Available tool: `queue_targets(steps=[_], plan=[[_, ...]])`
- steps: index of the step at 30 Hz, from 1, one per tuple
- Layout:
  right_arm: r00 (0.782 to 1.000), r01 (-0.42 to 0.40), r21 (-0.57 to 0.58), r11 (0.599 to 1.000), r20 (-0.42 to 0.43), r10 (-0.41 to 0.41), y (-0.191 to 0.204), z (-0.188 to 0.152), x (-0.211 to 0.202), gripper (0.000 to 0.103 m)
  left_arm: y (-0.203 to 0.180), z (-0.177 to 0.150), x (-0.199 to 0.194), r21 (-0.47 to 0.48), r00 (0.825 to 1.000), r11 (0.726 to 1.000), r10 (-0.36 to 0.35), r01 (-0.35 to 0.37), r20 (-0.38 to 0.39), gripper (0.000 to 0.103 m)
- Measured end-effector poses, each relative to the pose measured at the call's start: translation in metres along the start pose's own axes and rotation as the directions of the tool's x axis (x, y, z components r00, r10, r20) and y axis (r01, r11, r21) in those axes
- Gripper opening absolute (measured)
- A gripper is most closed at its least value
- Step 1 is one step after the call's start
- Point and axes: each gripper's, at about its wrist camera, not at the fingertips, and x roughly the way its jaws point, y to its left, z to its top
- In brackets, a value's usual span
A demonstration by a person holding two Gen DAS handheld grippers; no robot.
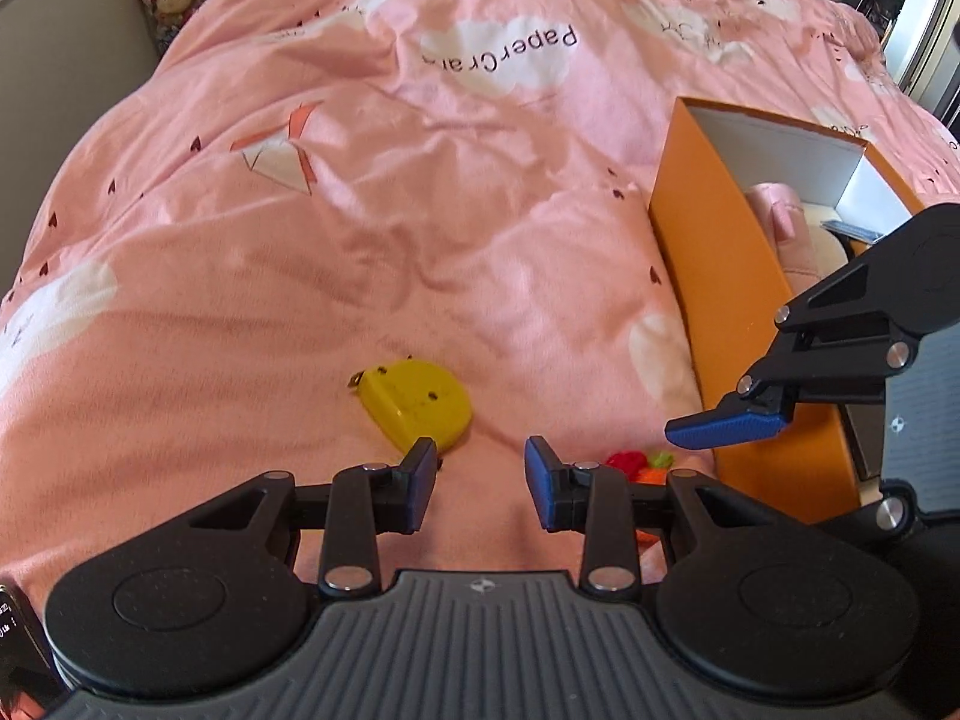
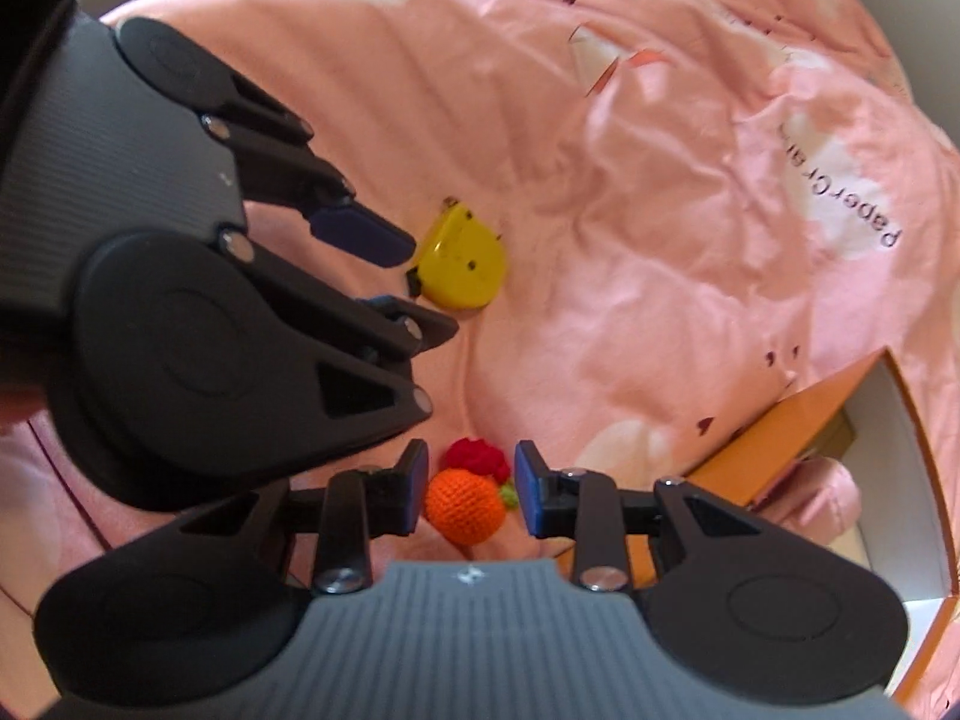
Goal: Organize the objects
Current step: 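Withdraw both grippers from the shoebox toward the tape measure and fruit toy, then grasp the orange knitted fruit toy with the right gripper while the left approaches the tape measure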
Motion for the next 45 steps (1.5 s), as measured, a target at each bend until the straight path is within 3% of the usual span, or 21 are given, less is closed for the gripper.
queue_targets(steps=[5,13,20,24,30,35,38,45], plan=[[0.994,-0.056,-0.003,0.998,-0.092,0.056,0.002,0.002,0.014,0.033,0.012,0.001,0.004,-0.008,0.999,1.0,-0.011,0.011,-0.03,0.04],[0.971,-0.04,-0.012,0.999,-0.237,0.036,0.002,0.008,0.048,0.033,0.016,-0.002,0.011,-0.023,0.997,0.999,-0.039,0.038,-0.062,0.04],[0.951,-0.007,0.065,0.998,-0.309,0.027,-0.005,0.012,0.069,0.045,0.018,-0.001,0.012,-0.03,0.997,0.999,-0.045,0.043,-0.067,0.04],[0.943,0.026,0.068,0.997,-0.333,-0.001,-0.007,0.009,0.077,0.04,0.019,0.0,0.013,-0.033,0.997,0.999,-0.043,0.041,-0.068,0.04],[0.962,0.02,0.102,0.995,-0.274,0.008,-0.011,0.001,0.065,0.039,0.023,0.0,0.013,-0.054,0.998,0.998,-0.033,0.031,-0.052,0.043],[0.994,0.037,0.13,0.991,-0.105,-0.023,-0.016,0.0,0.023,0.039,0.037,0.005,0.009,-0.106,0.998,0.993,-0.06,0.06,-0.002,0.052],[0.998,0.059,0.158,0.986,-0.017,-0.057,-0.021,0.0,0.003,0.039,0.043,0.006,0.015,-0.137,0.996,0.987,-0.087,0.089,0.022,0.059],[0.998,0.024,0.212,0.977,0.054,-0.036,-0.03,-0.011,-0.009,0.039,0.021,0.006,0.043,0.057,0.996,0.996,0.065,-0.068,0.056,0.067]])
